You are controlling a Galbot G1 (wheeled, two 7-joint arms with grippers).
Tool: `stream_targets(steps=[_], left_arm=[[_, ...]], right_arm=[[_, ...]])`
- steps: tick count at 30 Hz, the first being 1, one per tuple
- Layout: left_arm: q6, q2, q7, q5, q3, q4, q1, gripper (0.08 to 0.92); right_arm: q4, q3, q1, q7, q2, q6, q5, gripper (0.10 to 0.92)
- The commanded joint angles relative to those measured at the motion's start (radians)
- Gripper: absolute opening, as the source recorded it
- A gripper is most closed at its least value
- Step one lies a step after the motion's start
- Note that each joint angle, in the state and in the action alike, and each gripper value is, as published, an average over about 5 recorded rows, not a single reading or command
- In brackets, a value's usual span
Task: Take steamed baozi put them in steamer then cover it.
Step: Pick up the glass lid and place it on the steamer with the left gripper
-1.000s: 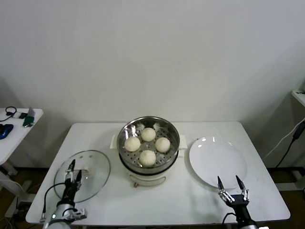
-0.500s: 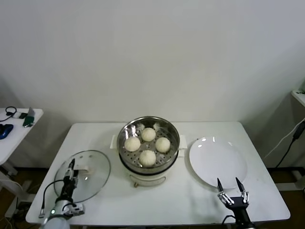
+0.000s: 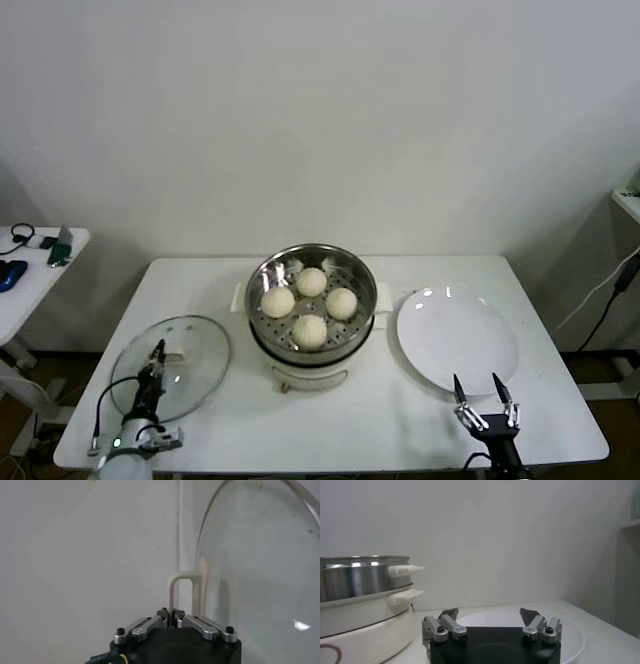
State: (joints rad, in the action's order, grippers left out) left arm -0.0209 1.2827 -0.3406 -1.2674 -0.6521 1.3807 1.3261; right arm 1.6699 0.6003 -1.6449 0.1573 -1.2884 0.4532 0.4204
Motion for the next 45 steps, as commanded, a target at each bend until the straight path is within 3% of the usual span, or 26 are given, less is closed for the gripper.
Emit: stream_targets(steps=[1, 6, 14, 20, 27, 32, 39, 45], left_arm=[[0.031, -0.038, 0.021, 0.126, -0.008, 0.126, 0.025, 0.139], [0.123, -0.136, 0.089, 0.288, -0.013, 0.315, 0.065, 0.139], [0.388, -0.330, 0.281, 0.451, 0.000, 0.580, 0.075, 0.139], [0.623, -0.366, 0.378, 0.418, 0.166, 0.690, -0.051, 0.139], [0.782, -0.305, 0.577, 0.204, 0.508, 0.763, -0.279, 0.139], [0.806, -0.213, 0.717, -0.001, 0.648, 0.764, -0.345, 0.139], [0.806, -0.073, 0.810, -0.197, 0.772, 0.704, -0.397, 0.139], [0.806, 0.065, 0.834, -0.282, 0.804, 0.635, -0.407, 0.139]], right_arm=[[0.006, 0.012, 0.000, -0.035, -0.009, -0.021, -0.052, 0.823], [0.022, 0.023, -0.003, -0.086, -0.016, -0.076, -0.107, 0.823], [0.015, 0.026, 0.004, -0.132, -0.017, -0.105, -0.132, 0.823], [0.007, 0.023, 0.016, -0.147, -0.021, -0.105, -0.159, 0.823], [0.012, 0.020, 0.032, -0.142, -0.022, -0.104, -0.184, 0.823], [0.008, 0.019, 0.041, -0.131, -0.014, -0.104, -0.181, 0.823], [-0.005, 0.013, 0.055, -0.121, -0.001, -0.110, -0.186, 0.823], [-0.013, 0.008, 0.069, -0.120, 0.007, -0.118, -0.189, 0.823]])
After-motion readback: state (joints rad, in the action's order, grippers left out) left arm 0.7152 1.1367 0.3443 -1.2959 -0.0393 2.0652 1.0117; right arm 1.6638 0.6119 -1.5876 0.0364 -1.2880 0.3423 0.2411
